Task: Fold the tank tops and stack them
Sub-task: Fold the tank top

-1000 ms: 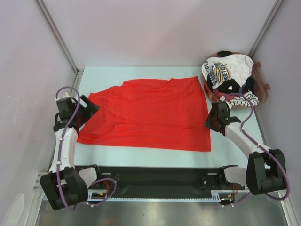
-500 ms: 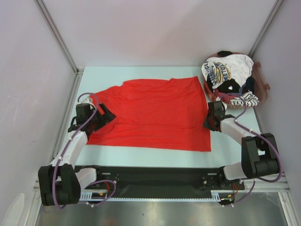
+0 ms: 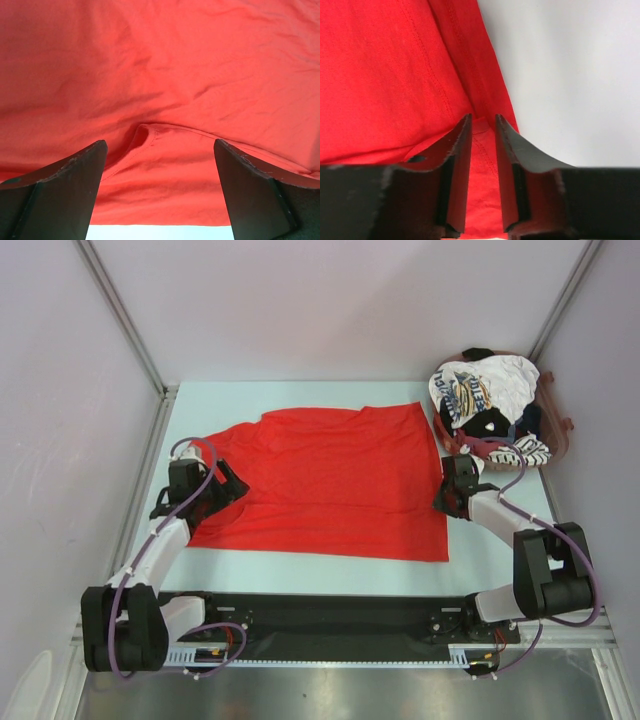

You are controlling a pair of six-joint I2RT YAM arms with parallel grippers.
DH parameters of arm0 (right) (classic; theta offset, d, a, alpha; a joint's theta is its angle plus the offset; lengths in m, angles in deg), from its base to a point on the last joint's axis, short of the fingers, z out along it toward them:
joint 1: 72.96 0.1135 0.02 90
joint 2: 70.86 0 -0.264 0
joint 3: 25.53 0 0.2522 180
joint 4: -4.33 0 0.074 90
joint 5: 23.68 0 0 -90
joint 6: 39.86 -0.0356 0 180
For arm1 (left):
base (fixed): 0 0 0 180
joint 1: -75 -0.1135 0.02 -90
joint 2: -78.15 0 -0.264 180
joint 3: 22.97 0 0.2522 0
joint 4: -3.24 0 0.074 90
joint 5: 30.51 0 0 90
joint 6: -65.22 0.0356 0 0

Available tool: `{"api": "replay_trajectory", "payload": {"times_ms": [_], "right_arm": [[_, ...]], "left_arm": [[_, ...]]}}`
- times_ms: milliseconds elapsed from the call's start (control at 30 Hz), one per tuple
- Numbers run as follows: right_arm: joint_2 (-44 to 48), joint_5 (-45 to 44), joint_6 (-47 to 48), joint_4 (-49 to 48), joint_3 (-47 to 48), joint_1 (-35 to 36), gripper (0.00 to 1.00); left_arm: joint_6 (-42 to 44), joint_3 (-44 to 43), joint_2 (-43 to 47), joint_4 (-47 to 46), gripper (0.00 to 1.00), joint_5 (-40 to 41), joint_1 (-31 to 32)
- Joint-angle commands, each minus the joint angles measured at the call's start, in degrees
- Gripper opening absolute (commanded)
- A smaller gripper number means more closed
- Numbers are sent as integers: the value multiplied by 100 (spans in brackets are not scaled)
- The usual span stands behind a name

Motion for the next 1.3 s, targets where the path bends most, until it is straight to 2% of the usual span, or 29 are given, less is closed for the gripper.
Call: {"api": "replay_trajectory", "payload": {"times_ms": [0,233,467,667,733,867,1167,1267], "right_arm": [[251,-295,47,-70,-54,99,31],[-118,-102,12,-193,-81,125,30],[-92,-137,-14,-132,-107,125,30],[-22,-136,-49,-105,-116,134,12],[48,-163,-49,-122,-142,125,12],[119,-216,-49,-149,-125,134,0],[198,-155,-58,-210,-72,213,0],[206,-120,-67,-263,-116,213,0]], "left_arm": [[62,29,62,-186,94,183,42],[53,11,9,-194,94,209,34],[70,20,-52,-238,94,218,34],[79,38,-131,-273,94,262,209],[97,20,-158,-282,94,271,218],[114,20,-219,-317,93,332,236],[176,-67,-649,-414,77,402,350],[237,-155,-912,-423,65,420,473]]}}
